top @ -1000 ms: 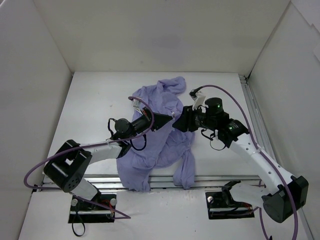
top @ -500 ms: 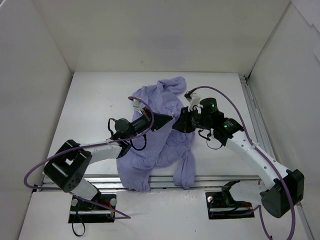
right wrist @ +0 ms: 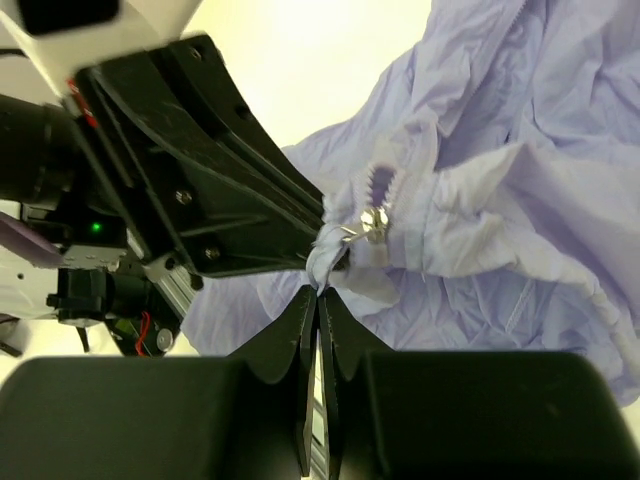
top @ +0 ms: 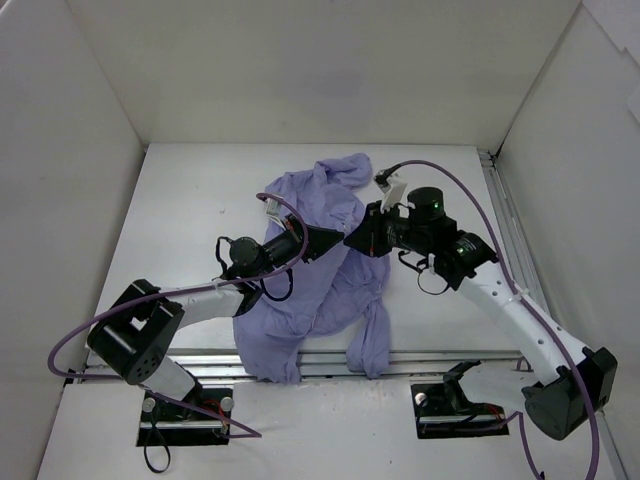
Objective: Zip up the jacket
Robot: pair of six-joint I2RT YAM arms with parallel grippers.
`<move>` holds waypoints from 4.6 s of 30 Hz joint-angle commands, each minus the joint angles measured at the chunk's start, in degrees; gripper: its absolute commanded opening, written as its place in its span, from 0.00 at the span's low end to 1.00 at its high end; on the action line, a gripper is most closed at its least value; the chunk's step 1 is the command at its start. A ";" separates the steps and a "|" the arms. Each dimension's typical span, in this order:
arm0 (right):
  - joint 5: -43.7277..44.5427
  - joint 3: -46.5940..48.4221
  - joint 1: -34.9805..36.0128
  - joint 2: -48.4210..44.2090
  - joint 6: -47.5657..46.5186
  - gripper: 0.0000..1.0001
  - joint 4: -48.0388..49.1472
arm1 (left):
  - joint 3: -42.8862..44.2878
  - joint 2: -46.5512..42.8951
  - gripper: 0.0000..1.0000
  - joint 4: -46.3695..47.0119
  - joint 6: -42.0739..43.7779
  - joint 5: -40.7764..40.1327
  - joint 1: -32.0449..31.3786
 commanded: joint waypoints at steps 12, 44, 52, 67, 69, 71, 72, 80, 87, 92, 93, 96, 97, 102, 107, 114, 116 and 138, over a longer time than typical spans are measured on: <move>1.41 17.40 0.99 11.03 0.28 0.23 4.37 | 2.19 -1.54 0.00 23.60 -0.54 0.89 -0.12; 5.80 -19.05 -1.12 -12.34 26.47 0.26 34.75 | 4.21 -2.25 0.00 23.42 -0.89 -0.78 0.40; 9.23 -26.00 -1.65 -13.39 30.86 0.26 48.99 | 4.65 -1.99 0.00 23.60 -1.06 -1.40 0.93; 10.46 -25.84 -2.26 -7.77 34.65 0.28 56.66 | 5.97 -2.07 0.00 23.60 -1.77 -1.48 2.51; 10.46 -26.01 -2.35 -7.33 34.91 0.28 57.62 | 6.15 -2.07 0.00 23.60 -1.77 -1.22 3.04; 10.38 -26.28 -2.44 -6.80 35.35 0.28 58.50 | 6.06 -1.90 0.00 23.60 -2.03 -1.13 3.04; 10.46 -26.28 -2.44 -6.63 35.44 0.29 58.86 | 6.06 -2.07 0.00 23.60 -2.12 -1.13 3.04; 9.85 -25.57 -2.61 -4.52 35.62 0.26 59.82 | 5.79 -2.51 0.00 23.68 -1.94 -1.05 3.04; 10.02 -25.66 -2.96 -3.55 35.44 0.24 60.62 | 5.80 -2.51 0.00 23.60 -2.12 -0.78 3.04; 10.02 -25.84 -2.88 -2.93 35.61 0.23 61.32 | 5.88 -2.69 0.00 23.60 -2.12 -0.78 3.04; 9.85 -25.66 -2.88 -2.76 35.53 0.22 61.41 | 5.80 -2.78 0.00 23.60 -2.12 -0.69 3.04; 10.02 -25.57 -2.96 -2.58 35.62 0.21 61.58 | 5.80 -2.69 0.00 23.60 -2.12 -0.61 3.04; 10.11 -25.57 -3.05 -2.49 35.53 0.21 61.67 | 5.79 -2.69 0.00 23.60 -2.12 -0.61 3.04; 10.20 -25.75 -2.96 -2.23 35.53 0.21 62.20 | 5.88 -2.43 0.00 23.60 -2.21 -0.52 3.04; 10.11 -25.57 -2.88 -1.88 35.62 0.19 62.55 | 5.88 -2.42 0.00 23.60 -2.21 -0.52 3.04; 9.94 -25.57 -2.96 -0.91 35.97 0.17 62.99 | 5.88 -2.78 0.00 23.60 -1.94 -0.52 3.04; 9.85 -25.57 -2.96 -0.91 35.97 0.17 63.16 | 6.06 -2.69 0.00 23.68 -2.03 -0.34 3.04; 8.70 -25.22 -3.14 -0.38 36.76 0.11 65.54 | 6.41 -2.25 0.00 23.60 -2.12 0.27 2.51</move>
